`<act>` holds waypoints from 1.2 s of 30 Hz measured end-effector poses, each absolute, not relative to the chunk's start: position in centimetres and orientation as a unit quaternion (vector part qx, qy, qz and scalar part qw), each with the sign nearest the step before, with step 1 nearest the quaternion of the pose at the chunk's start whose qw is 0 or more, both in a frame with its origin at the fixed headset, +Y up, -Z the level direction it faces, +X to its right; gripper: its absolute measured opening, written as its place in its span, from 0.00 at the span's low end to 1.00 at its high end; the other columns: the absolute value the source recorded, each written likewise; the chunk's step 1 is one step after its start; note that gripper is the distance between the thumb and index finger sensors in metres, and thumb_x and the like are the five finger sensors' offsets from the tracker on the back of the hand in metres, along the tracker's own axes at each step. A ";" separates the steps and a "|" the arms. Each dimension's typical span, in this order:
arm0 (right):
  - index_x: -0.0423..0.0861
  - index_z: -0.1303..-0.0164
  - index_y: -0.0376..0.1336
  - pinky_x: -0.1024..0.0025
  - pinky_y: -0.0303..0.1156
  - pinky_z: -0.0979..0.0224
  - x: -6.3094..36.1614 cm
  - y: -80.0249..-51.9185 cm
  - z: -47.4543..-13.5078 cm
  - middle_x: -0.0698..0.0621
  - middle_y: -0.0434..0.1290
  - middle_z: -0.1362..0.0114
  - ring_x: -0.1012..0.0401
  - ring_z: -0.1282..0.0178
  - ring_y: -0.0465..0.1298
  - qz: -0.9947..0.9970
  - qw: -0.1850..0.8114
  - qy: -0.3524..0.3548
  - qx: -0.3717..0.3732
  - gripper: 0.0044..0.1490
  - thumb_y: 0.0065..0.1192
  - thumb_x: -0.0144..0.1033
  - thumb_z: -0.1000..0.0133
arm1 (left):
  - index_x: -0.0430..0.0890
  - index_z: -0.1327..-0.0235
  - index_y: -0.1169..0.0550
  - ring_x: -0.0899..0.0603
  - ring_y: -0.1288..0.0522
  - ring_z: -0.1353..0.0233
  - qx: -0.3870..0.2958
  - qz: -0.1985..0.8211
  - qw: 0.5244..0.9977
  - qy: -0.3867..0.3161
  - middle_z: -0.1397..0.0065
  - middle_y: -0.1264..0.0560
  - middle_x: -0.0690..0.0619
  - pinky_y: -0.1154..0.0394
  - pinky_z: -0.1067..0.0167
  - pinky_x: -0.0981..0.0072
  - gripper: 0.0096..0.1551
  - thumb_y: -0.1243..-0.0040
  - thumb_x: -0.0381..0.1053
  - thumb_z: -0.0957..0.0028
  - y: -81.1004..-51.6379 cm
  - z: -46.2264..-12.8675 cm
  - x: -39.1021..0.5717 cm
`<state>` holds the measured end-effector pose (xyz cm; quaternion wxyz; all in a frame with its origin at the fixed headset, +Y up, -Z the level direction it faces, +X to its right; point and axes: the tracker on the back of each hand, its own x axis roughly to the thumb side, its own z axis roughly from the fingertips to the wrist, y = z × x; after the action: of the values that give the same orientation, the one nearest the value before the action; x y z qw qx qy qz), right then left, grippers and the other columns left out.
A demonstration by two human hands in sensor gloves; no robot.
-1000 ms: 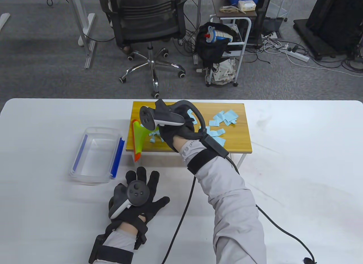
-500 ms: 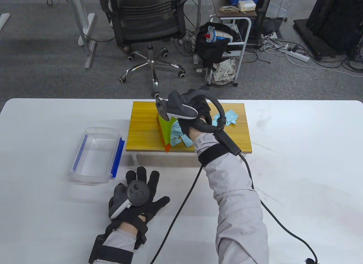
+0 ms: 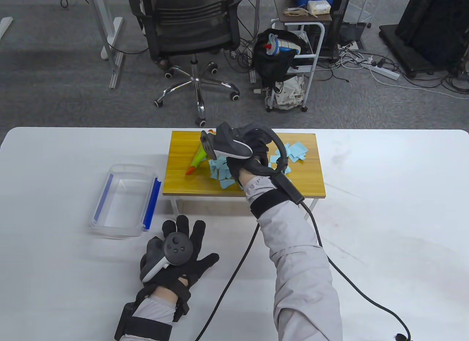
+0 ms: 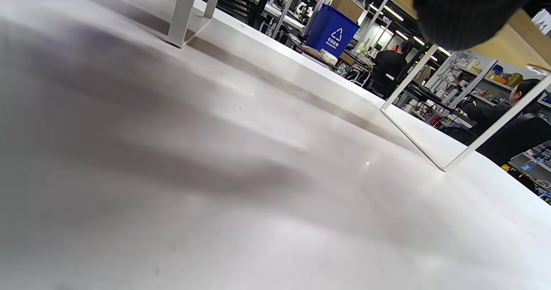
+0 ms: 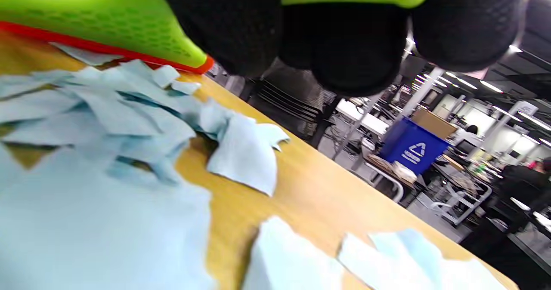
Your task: Scrape paper scraps from tabletop organizer into plastic storage box
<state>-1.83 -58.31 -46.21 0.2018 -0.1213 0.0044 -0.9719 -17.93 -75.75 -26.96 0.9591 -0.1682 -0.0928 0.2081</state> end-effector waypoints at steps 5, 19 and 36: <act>0.48 0.23 0.54 0.40 0.77 0.49 -0.2 -57.9 -46.2 0.40 0.74 0.37 0.45 0.54 0.82 -0.977 0.202 -0.023 -0.069 0.45 0.75 0.30 0.49 | 0.66 0.24 0.63 0.30 0.79 0.22 -0.170 0.209 0.958 -0.094 0.19 0.78 0.51 0.71 0.36 0.18 0.54 0.45 0.77 0.46 -75.8 -27.0 -17.9; 0.46 0.23 0.53 0.37 0.71 0.43 1.7 -55.8 -44.7 0.40 0.72 0.36 0.43 0.51 0.78 -0.989 0.128 0.009 -0.069 0.44 0.73 0.26 0.48 | 0.66 0.24 0.63 0.30 0.79 0.22 -0.171 0.209 0.958 -0.095 0.19 0.78 0.50 0.71 0.36 0.18 0.54 0.45 0.77 0.46 -75.8 -27.0 -17.9; 0.54 0.39 0.66 0.24 0.52 0.25 0.4 -57.1 -44.9 0.50 0.70 0.33 0.42 0.29 0.68 -0.958 0.167 0.037 -0.229 0.33 0.74 0.15 0.51 | 0.66 0.24 0.63 0.30 0.79 0.22 -0.173 0.211 0.957 -0.096 0.19 0.78 0.50 0.71 0.36 0.18 0.54 0.45 0.78 0.46 -75.9 -27.0 -17.8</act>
<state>0.40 -57.08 -44.87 0.1672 -0.2293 0.0368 -0.9582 -17.83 -75.85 -26.97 0.9573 -0.1731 -0.0959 0.2106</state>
